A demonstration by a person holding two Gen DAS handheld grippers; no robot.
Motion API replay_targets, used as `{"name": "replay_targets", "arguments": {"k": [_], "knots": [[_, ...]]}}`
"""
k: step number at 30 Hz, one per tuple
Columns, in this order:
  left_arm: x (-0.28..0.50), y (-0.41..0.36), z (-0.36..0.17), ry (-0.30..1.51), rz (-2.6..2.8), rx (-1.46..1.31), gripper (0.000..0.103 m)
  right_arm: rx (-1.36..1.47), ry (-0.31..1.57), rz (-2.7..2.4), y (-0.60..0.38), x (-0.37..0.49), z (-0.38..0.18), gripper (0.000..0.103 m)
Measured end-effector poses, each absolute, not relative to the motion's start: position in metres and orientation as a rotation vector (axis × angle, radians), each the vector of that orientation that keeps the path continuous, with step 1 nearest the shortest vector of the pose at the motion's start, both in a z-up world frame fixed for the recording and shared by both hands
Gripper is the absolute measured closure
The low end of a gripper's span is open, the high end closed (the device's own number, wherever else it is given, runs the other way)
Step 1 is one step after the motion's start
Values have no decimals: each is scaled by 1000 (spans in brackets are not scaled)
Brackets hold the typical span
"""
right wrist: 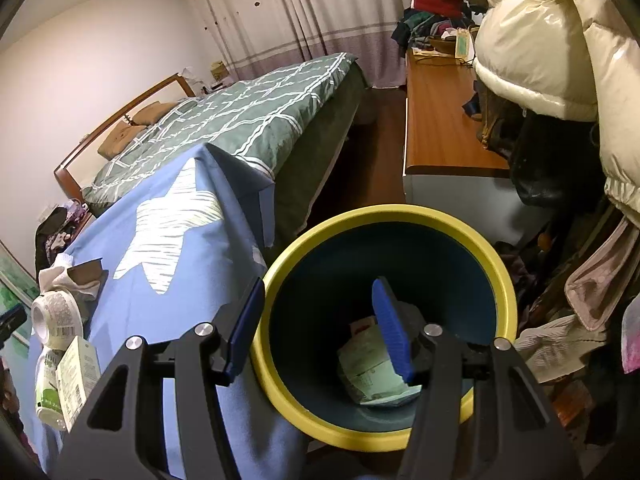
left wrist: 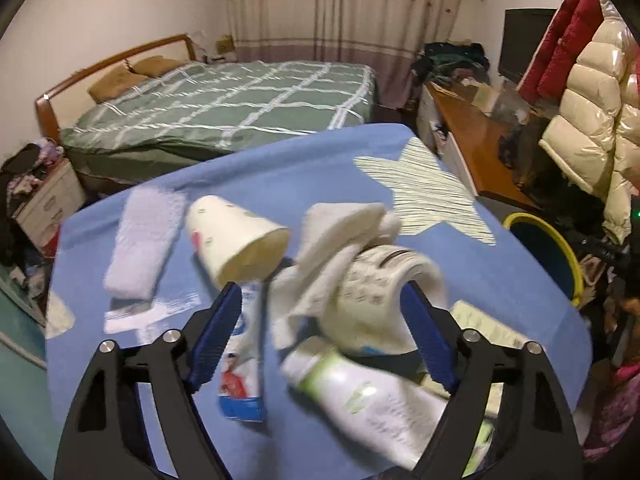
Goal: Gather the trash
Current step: 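Grasp the green-labelled milk bottle with the left gripper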
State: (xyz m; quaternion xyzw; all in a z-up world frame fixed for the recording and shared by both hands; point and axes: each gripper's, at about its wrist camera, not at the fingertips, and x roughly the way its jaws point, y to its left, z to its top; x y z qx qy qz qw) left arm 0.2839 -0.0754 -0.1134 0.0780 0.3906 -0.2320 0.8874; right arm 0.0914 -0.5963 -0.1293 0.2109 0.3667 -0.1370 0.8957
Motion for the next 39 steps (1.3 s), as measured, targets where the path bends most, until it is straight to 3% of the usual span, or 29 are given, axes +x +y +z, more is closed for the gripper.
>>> {"name": "replay_targets", "arguments": {"k": [12, 18, 25, 32, 39], "knots": [[187, -108, -155, 944, -390, 168, 21, 456, 749, -224, -588, 90, -128, 49], [188, -97, -172, 985, -351, 136, 21, 461, 748, -198, -585, 87, -129, 49], [188, -53, -150, 951, -235, 168, 19, 482, 740, -202, -588, 82, -131, 45], [219, -77, -154, 1043, -340, 186, 17, 473, 747, -172, -580, 85, -128, 45], [247, -85, -172, 1126, -281, 209, 36, 465, 764, -158, -575, 90, -130, 45]]}}
